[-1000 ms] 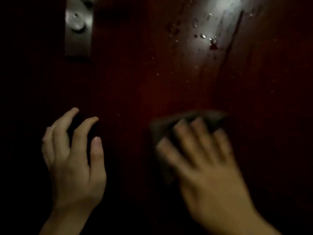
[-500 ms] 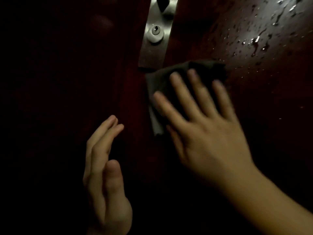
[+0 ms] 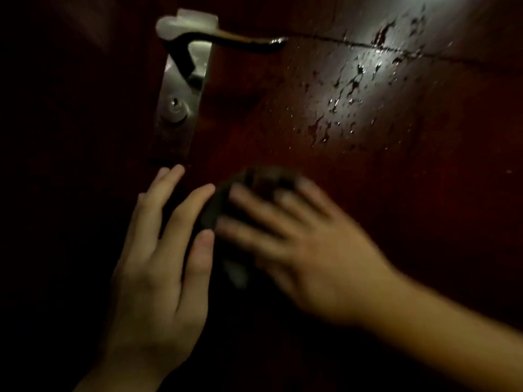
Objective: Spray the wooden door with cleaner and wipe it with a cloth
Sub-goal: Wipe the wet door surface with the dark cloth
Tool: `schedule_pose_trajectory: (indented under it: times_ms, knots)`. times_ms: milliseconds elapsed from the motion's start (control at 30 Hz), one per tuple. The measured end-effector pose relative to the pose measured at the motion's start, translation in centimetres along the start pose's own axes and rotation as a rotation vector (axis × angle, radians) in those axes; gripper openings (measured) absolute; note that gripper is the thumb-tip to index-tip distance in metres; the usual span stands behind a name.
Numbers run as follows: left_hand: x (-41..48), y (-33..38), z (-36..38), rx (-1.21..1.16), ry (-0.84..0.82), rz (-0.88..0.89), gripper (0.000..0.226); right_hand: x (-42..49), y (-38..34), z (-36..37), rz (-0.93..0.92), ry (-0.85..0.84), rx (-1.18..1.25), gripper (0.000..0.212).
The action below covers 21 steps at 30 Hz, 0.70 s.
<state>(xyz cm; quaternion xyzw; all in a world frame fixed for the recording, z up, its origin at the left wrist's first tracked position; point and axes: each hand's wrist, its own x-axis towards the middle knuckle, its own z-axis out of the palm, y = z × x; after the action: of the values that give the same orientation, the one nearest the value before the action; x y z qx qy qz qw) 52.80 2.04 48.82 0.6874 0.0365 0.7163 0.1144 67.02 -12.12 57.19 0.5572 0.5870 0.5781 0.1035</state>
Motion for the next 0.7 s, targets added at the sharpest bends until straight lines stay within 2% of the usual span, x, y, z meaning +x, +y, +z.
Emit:
schedule_pose_trajectory:
  times_ms: [67, 133, 233, 300, 400, 467, 533, 600, 700]
  knots:
    - [2.1, 0.4, 0.9, 0.027, -0.037, -0.047, 0.048, 3.9, 5.9, -2.6, 0.185, 0.125, -0.088, 0.061]
    - [3.2, 1.1, 1.9, 0.108, -0.045, -0.053, 0.049, 5.6, 10.2, -4.4, 0.384, 0.099, -0.046, 0.061]
    - [3.0, 2.4, 2.9, 0.114, -0.065, 0.003, 0.051, 5.0, 9.6, -4.2, 0.502, 0.141, -0.037, 0.064]
    - [1.9, 2.9, 3.2, 0.077, -0.080, 0.029, 0.051, 1.0, 5.2, -2.9, 0.382, 0.088, -0.056, 0.068]
    - [-0.1, 2.9, 3.6, 0.063, -0.090, 0.035, 0.053, -8.8, -2.3, -0.3, 0.030, -0.106, -0.067, 0.065]
    - [-0.8, 3.3, 4.2, 0.083, -0.106, 0.017, 0.053, -13.6, -3.0, 0.0, -0.116, -0.212, -0.094, 0.057]
    - [-0.9, 4.2, 4.9, 0.091, -0.131, 0.017, 0.052, -14.5, 0.8, -0.8, -0.123, -0.230, -0.088, 0.057]
    - [-0.8, 5.3, 5.8, 0.108, -0.173, 0.044, 0.054, -13.4, 6.2, -2.0, 0.048, -0.139, -0.095, 0.059]
    - [-0.9, 6.5, 6.9, 0.145, -0.190, 0.077, 0.056, -10.6, 15.1, -5.0, 0.588, 0.039, 0.008, 0.059]
